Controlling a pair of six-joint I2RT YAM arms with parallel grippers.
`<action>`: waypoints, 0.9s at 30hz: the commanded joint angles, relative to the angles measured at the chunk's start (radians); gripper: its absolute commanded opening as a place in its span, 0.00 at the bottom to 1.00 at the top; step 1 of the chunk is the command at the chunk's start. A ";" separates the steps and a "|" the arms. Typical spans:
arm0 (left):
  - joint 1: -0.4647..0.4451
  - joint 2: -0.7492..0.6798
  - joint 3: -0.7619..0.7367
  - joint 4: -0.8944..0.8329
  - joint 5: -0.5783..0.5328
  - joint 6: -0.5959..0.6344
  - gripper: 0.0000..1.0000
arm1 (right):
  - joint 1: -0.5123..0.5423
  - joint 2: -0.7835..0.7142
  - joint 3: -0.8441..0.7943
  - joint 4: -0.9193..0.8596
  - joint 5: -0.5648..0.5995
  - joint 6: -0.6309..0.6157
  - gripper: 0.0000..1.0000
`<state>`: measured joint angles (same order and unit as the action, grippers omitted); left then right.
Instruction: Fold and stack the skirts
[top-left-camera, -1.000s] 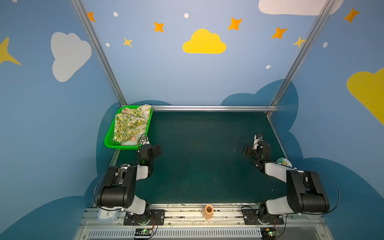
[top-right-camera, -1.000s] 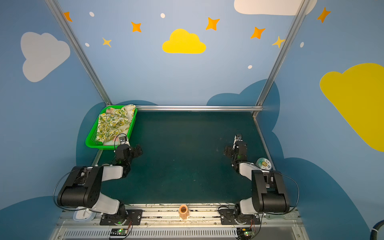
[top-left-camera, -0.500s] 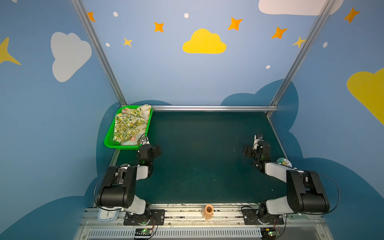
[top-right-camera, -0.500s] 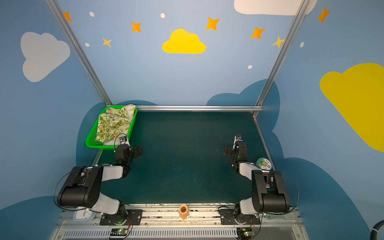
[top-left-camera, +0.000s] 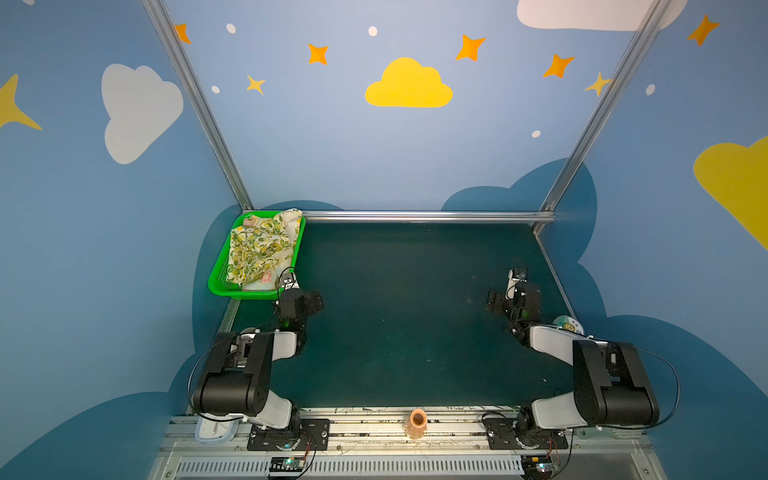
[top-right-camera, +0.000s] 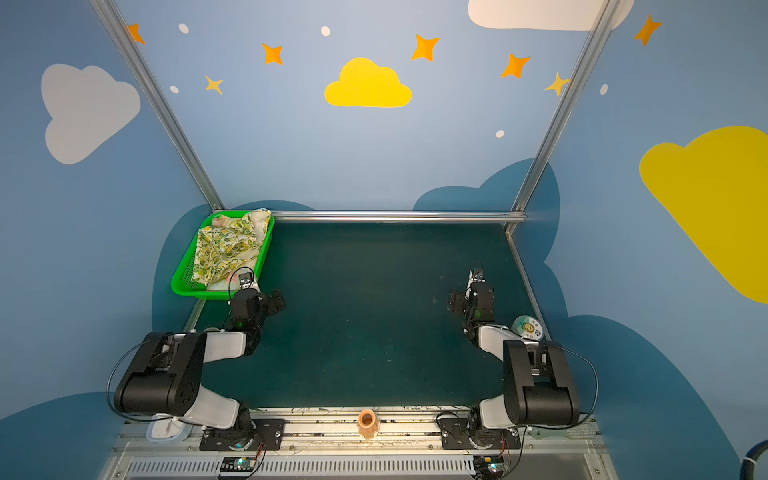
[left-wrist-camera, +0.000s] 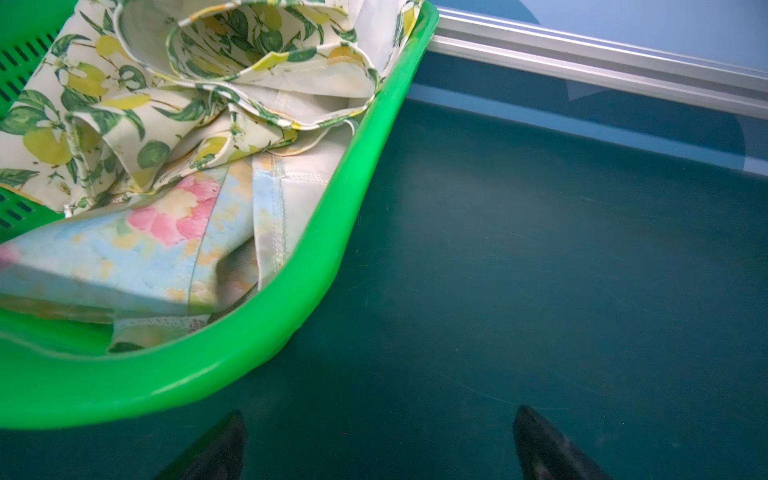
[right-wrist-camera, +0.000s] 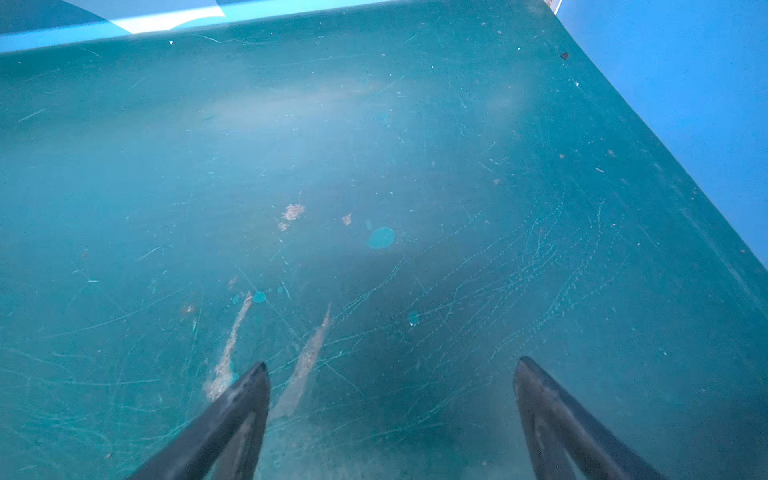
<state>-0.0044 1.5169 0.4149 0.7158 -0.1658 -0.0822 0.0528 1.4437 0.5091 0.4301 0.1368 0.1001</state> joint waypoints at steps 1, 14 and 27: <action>0.004 0.000 0.012 0.014 0.005 0.012 1.00 | -0.005 0.007 0.019 0.012 -0.007 0.003 0.93; 0.004 -0.018 0.016 0.010 0.009 0.007 0.97 | 0.015 -0.037 0.082 -0.112 -0.044 -0.037 0.73; -0.004 -0.322 0.322 -0.624 -0.012 -0.214 0.81 | 0.146 -0.069 0.346 -0.510 0.001 0.077 0.59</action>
<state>-0.0139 1.2179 0.6666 0.2615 -0.1478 -0.1982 0.1699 1.3705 0.8165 0.0326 0.1249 0.1448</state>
